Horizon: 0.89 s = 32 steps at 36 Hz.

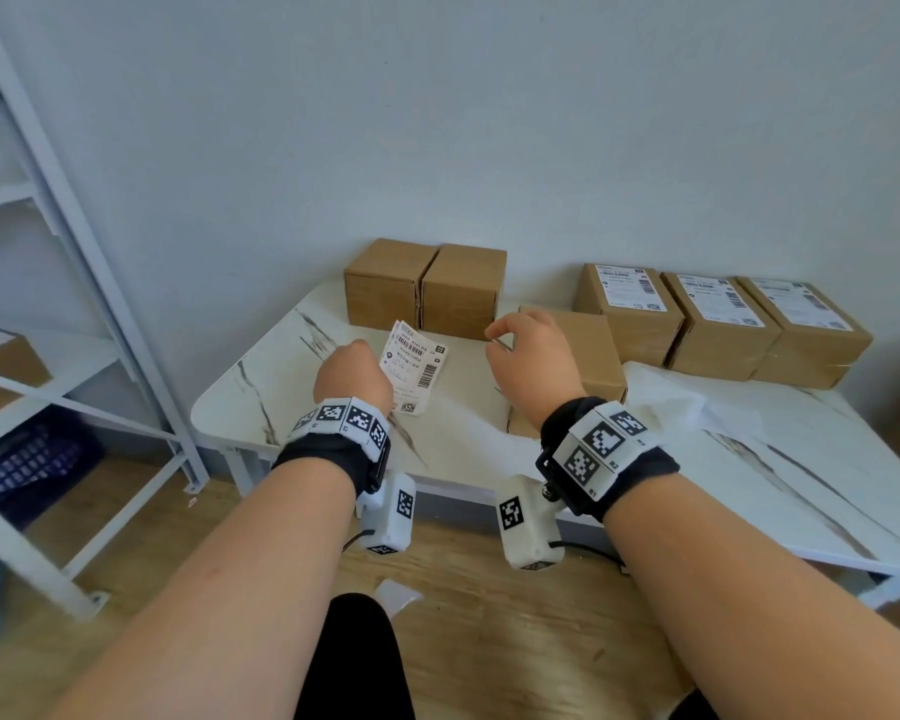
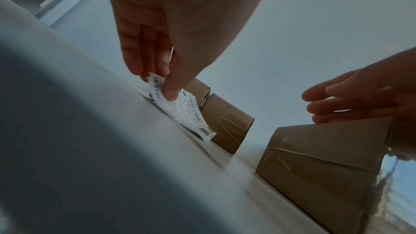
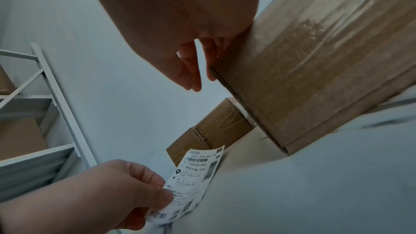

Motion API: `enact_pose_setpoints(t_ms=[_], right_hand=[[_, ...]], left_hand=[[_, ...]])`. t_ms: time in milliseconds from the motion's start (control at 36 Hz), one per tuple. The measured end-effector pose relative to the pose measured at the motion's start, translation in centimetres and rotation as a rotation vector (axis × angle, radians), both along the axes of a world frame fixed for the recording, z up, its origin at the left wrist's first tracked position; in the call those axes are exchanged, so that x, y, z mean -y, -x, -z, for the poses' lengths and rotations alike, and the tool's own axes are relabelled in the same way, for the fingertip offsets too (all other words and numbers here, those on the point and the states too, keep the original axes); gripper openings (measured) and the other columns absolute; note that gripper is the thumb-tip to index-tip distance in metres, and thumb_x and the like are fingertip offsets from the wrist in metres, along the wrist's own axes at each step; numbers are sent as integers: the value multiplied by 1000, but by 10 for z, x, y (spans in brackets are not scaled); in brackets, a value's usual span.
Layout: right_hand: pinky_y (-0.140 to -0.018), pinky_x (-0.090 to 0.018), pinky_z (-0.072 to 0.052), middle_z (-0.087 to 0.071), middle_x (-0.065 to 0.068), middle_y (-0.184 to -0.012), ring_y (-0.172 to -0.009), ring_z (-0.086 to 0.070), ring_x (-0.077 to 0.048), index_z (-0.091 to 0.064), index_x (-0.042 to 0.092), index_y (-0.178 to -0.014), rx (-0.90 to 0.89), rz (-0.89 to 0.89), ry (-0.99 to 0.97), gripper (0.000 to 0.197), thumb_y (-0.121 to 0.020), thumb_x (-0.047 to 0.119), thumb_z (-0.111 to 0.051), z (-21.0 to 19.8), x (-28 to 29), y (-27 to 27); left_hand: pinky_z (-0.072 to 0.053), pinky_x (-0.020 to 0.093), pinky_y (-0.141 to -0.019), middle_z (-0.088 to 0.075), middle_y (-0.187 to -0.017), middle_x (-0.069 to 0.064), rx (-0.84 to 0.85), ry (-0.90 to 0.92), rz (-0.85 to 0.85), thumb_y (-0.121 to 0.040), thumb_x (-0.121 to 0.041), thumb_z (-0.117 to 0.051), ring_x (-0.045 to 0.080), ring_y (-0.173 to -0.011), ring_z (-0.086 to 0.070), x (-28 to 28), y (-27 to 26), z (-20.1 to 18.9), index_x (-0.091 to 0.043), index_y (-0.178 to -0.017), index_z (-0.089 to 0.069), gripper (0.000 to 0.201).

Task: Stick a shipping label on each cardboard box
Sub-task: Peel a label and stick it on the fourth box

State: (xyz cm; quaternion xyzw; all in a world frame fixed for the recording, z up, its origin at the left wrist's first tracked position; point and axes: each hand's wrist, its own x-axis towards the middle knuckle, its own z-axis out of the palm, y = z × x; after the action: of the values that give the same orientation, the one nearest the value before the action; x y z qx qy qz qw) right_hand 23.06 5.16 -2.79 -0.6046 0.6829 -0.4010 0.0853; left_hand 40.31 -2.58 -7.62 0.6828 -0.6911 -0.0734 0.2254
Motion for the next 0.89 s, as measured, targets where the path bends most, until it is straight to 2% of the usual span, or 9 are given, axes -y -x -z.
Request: enact_pose_setpoints(t_ms=[111, 222, 333, 389, 444, 611, 750, 833, 889], right_hand=[[-88, -24, -41, -49, -2, -122, -111, -50, -19, -65, 12, -111, 10, 0, -6, 24, -93, 11, -50, -1, -1, -2], [-88, -25, -41, -47, 1, -119, -106, -48, -14, -65, 12, -110, 40, -6, -21, 24, -93, 10, -49, -3, -2, -1], [-77, -20, -37, -47, 3, -106, -89, -48, -13, -66, 13, -109, 57, -20, -6, 24, -92, 10, -49, -7, -4, 0], [-66, -14, -36, -47, 3, -103, -86, -48, -11, -65, 13, -107, 95, -24, 10, 23, -93, 9, -47, -8, -6, 2], [-65, -14, -36, -50, 2, -104, -90, -50, -13, -65, 15, -106, 124, -18, 36, 22, -93, 10, -47, -10, -8, 5], [-83, -22, -43, -58, -4, -118, -109, -56, -17, -63, 16, -113, 231, -7, 95, 25, -94, 11, -47, -18, -13, 12], [-65, -8, -36, -59, 4, -113, -99, -55, -9, -58, 17, -123, 305, 18, 139, 28, -96, 18, -50, -26, -17, 22], [-68, -11, -39, -59, 7, -107, -92, -55, -5, -57, 17, -125, 366, 38, 155, 32, -95, 23, -55, -29, -18, 29], [-77, -18, -44, -61, 6, -109, -94, -56, -6, -56, 17, -126, 401, 47, 158, 33, -94, 24, -56, -31, -20, 34]], left_hand=[[-42, 31, -60, -66, -94, 11, 4, 12, -10, -91, -8, -52, 25, -76, -56, -2, 0, -6, -7, -87, -58, 7], [-43, 31, -60, -67, -92, 5, 5, 2, -19, -91, -14, -54, 24, -77, -58, -5, 1, -13, -13, -92, -68, 13], [-56, 36, -70, -70, -90, 5, -37, 40, -23, -91, -20, -54, 26, -84, -63, -8, 2, -20, -19, -90, -74, 20], [-57, 38, -68, -70, -86, 3, -88, 117, -19, -91, -19, -50, 26, -81, -63, -11, 5, -26, -19, -87, -73, 24], [-55, 34, -63, -69, -83, -1, -171, 184, -8, -92, -18, -48, 24, -78, -62, -14, 8, -35, -19, -85, -71, 24], [-39, 21, -53, -65, -85, -9, -487, 310, 61, -95, -23, -52, 12, -74, -60, -23, 21, -64, -18, -88, -65, 16], [-50, 20, -66, -69, -91, -5, -792, 276, 174, -93, -20, -56, 10, -81, -63, -31, 40, -75, -16, -93, -67, 12], [-51, 21, -76, -70, -96, -2, -949, 179, 238, -92, -19, -59, 12, -90, -65, -37, 53, -78, -14, -97, -69, 12], [-51, 23, -79, -70, -98, -2, -1019, 112, 269, -92, -18, -59, 13, -92, -65, -42, 61, -80, -14, -98, -69, 12]])
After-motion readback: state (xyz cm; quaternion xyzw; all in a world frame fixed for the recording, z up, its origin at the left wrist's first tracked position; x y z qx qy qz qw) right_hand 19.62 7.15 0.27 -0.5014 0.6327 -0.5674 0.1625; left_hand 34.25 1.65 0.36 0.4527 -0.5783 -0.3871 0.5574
